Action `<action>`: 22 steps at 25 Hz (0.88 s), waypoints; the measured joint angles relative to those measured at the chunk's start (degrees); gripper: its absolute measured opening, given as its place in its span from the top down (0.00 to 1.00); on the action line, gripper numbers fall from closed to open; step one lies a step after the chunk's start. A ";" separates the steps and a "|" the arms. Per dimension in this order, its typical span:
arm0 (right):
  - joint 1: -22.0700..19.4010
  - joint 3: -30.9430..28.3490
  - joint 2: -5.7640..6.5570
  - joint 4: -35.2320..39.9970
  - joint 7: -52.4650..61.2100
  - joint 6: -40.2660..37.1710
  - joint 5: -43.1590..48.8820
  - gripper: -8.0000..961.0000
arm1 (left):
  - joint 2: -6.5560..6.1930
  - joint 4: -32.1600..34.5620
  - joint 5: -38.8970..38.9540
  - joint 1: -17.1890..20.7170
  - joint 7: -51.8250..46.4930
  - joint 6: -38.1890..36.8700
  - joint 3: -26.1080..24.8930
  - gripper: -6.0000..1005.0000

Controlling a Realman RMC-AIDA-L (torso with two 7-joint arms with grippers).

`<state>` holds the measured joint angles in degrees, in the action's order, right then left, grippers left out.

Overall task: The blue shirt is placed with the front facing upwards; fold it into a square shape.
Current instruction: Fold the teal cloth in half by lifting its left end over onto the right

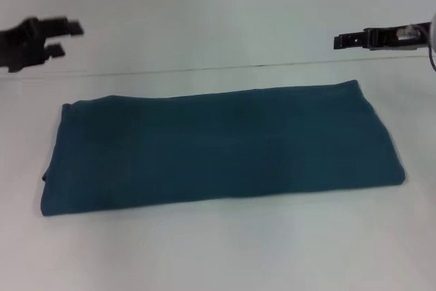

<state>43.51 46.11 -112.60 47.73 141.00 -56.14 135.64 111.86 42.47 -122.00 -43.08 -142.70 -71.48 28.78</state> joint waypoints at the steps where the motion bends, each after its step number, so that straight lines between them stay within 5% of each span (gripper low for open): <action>1: -1.84 -0.03 -0.18 1.23 -2.16 -1.73 -4.51 0.04 | -0.03 0.14 3.76 1.20 1.33 -1.90 -0.02 0.35; 6: -9.96 -0.11 -0.52 2.52 -12.42 -11.99 -21.67 0.04 | 0.23 1.05 8.60 5.52 2.72 -9.31 -0.24 0.32; 12: -18.10 -0.19 -2.42 1.96 -21.87 -19.99 -32.72 0.04 | 4.59 -0.35 12.98 11.66 5.12 -8.51 -1.43 0.32; 17: -19.96 -0.89 -3.11 -1.51 -24.42 -23.86 -33.94 0.05 | 6.66 -4.03 15.12 14.44 9.17 -5.98 -1.36 0.33; 22: -19.30 -2.50 -2.75 -5.26 -26.16 -24.08 -33.91 0.05 | 6.37 -6.35 13.25 14.65 11.06 -3.09 -1.12 0.33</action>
<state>24.21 43.60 -115.35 42.47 114.84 -80.23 101.73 118.23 36.12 -108.75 -28.43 -131.65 -74.58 27.66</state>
